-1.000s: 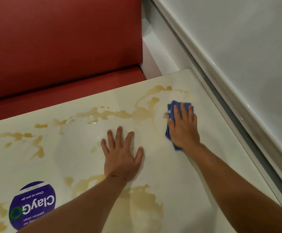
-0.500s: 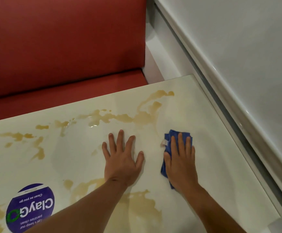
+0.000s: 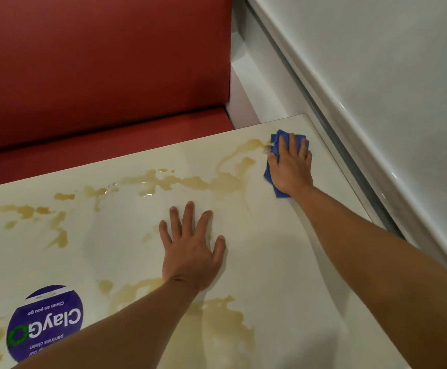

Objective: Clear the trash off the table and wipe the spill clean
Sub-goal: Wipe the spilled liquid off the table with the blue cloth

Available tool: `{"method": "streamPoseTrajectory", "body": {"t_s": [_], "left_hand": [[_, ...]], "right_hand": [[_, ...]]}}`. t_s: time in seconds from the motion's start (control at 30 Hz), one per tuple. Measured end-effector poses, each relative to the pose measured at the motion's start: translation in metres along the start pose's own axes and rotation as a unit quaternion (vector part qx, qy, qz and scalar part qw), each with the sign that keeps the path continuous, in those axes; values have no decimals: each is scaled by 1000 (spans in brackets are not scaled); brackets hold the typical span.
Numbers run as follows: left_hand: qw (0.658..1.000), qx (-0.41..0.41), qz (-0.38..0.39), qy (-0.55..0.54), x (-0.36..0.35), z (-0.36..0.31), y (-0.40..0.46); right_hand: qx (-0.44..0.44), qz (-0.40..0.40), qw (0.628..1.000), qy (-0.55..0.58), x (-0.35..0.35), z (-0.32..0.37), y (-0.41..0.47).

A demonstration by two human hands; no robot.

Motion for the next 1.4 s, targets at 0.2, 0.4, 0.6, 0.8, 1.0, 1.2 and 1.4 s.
{"method": "streamPoseTrajectory", "body": {"t_s": [0.2,0.4,0.6,0.8,1.0,1.2,1.4], "left_hand": [[1000,3,-2,5,-1,0,1],[1000,6,-2,9,-1,0,1],[1000,2,-2,4,-2,1,2],[1000,2,-1,0,0,0,1],[1000,3,1,8,-1,0,1],[1000,7,-4,6,-1,0,2],[1000,4,-4,5,-1,0,2]], "right_hand": [[31,-1,1000,5,-21,15,-85],[81,18,997,-6,-44,17,-200],[87,24,996,11,-23,19,-101],[31,8,999,-5,-13,35,-7],[72,5,997,-10,-24,37,-71],[137,22,990,-28,-39,27,-159],[100,11,995,-20,-26,34,-83]]}}
Point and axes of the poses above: each hand's wrist, its own y-axis towards the middle knuckle, its own x-axis out of the back of the hand, z = x × y, the point moved 3 cm from there along y, towards the middle knuckle, and after that the axes turned 11 degrees about y, right-handed, at the moved point
